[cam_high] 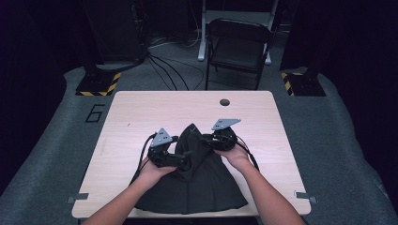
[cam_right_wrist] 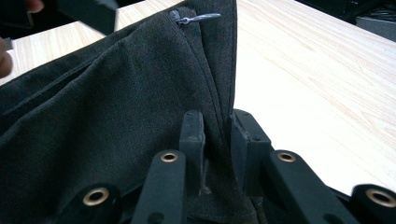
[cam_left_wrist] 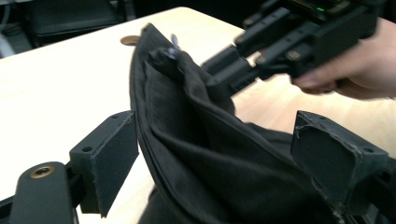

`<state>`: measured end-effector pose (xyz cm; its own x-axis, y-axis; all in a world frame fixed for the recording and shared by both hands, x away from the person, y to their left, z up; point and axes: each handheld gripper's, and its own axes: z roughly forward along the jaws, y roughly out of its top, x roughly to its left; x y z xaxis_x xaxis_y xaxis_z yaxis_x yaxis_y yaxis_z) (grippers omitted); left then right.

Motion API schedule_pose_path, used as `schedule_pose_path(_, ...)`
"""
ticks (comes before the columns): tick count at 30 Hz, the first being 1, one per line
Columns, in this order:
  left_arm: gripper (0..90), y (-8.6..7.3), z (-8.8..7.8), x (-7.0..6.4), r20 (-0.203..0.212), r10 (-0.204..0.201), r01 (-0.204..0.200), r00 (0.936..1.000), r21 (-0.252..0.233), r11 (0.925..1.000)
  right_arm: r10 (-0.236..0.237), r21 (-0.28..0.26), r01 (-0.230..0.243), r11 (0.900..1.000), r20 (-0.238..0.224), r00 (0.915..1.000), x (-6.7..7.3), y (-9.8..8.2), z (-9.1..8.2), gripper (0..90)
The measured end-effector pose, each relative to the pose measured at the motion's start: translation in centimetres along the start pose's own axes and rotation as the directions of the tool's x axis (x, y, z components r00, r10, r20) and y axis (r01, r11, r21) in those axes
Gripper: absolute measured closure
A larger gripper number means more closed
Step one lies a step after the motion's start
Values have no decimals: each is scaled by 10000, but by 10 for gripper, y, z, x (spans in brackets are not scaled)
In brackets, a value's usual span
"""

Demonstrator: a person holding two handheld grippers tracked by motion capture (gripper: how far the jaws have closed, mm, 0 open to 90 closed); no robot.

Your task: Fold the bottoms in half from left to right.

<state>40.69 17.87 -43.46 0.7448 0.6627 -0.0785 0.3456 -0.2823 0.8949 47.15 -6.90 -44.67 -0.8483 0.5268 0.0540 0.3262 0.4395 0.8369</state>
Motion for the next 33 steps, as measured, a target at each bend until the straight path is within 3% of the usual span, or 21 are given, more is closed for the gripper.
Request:
schedule_pose_path(3, 129, 3, 7, 0, -506, -187, 183, 9985, -72, 9998, -90, -65, 90, 9999, -10, 10000, 0, 0, 1, 753)
schedule_pose_path(12, 128, -2, 17, 5, -877, -390, 425, 9954, 384, 9984, -64, -89, 64, 9999, -19, 10000, 2, 0, 0, 753)
schedule_pose_path(23, 167, -20, 6, 21, -655, -808, 859, 9946, 786, 9932, -68, -181, 67, 9998, -54, 10000, 3, -2, -1, 752)
schedule_pose_path(25, 205, -20, 8, 20, -361, -974, 1002, 9946, 858, 9913, -99, -216, 98, 9997, -47, 9999, 2, -2, 0, 753)
schedule_pose_path(28, 268, -20, 13, 15, 86, -798, 787, 9968, 904, 9928, -40, -250, 39, 9997, -31, 10000, 3, -2, 0, 753)
schedule_pose_path(33, 303, -19, 21, 10, 447, -919, 880, 9948, 832, 9926, -99, -273, 98, 9996, -24, 9999, 3, -3, -1, 752)
